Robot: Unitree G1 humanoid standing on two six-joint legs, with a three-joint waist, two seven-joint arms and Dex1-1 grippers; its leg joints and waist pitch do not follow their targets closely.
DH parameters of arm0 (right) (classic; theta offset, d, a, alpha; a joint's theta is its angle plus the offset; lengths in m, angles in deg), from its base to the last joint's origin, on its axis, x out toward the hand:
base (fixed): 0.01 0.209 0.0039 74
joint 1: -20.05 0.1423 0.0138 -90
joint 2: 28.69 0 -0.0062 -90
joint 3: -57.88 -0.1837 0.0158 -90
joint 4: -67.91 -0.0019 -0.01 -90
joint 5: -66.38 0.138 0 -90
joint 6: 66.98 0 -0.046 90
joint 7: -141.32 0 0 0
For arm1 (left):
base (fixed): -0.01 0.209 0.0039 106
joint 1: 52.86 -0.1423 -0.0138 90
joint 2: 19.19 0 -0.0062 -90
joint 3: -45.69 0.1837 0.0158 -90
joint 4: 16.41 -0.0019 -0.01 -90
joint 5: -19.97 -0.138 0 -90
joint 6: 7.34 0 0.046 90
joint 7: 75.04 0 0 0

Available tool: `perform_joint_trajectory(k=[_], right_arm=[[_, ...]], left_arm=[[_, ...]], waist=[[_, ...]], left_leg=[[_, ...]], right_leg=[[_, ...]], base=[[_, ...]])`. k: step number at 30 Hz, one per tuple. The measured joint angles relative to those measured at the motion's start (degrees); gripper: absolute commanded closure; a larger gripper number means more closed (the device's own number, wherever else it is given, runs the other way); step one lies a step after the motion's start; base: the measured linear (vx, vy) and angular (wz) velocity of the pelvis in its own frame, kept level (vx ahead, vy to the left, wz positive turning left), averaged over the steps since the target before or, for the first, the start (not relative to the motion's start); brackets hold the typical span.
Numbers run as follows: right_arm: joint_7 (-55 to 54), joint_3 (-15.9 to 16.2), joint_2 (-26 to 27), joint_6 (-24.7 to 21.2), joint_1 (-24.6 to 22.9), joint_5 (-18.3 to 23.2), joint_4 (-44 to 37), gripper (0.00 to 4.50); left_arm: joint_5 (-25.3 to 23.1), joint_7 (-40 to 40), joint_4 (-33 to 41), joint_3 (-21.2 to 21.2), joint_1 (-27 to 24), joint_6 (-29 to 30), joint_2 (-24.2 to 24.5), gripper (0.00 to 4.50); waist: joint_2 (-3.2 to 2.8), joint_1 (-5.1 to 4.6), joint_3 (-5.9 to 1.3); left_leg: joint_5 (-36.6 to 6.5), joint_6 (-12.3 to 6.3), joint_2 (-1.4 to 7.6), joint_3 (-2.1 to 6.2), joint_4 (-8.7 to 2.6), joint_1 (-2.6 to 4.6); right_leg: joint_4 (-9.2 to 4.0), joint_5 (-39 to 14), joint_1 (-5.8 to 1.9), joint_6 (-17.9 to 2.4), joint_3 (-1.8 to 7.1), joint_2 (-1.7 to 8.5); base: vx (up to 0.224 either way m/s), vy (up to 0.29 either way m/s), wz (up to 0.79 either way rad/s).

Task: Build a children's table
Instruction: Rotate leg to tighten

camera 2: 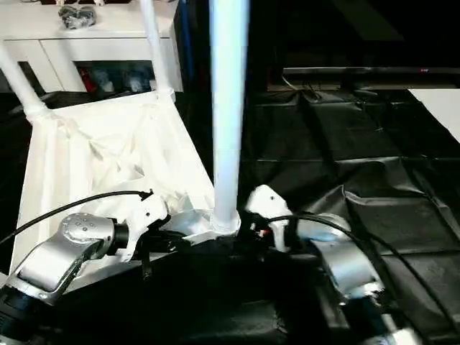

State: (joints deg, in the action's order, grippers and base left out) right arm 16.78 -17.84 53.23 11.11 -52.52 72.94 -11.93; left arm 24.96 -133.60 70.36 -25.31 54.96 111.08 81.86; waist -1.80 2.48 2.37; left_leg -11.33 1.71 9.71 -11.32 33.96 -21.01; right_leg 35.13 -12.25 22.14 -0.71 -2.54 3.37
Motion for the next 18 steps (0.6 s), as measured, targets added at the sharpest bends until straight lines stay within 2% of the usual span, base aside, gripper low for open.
perform_joint_trajectory(k=[7, 18], right_arm=[[-0.47, 0.11, 1.31, 1.34, 1.57, -0.52, 3.66, 0.79], [0.08, 0.84, 2.87, 3.61, 2.85, -0.42, 6.28, 1.64]], left_arm=[[0.0, -0.35, 0.02, -0.01, -0.19, -0.35, 0.13, 4.5], [-0.03, -0.32, 0.39, -0.3, -0.64, -0.52, 0.4, 4.5]], waist=[[0.02, 0.4, 0.0], [0.1, 0.27, 0.04]], left_leg=[[0.0, -0.01, 0.01, 0.0, 0.0, 0.02], [0.03, -0.04, 0.01, -0.01, 0.01, 0.03]], right_leg=[[0.03, 0.0, 0.0, 0.0, 0.0, 0.0], [0.06, 0.0, 0.01, 0.0, -0.01, 0.0]], base=[[0.0, 0.0, 0.0], [0.0, 0.0, 0.0]])
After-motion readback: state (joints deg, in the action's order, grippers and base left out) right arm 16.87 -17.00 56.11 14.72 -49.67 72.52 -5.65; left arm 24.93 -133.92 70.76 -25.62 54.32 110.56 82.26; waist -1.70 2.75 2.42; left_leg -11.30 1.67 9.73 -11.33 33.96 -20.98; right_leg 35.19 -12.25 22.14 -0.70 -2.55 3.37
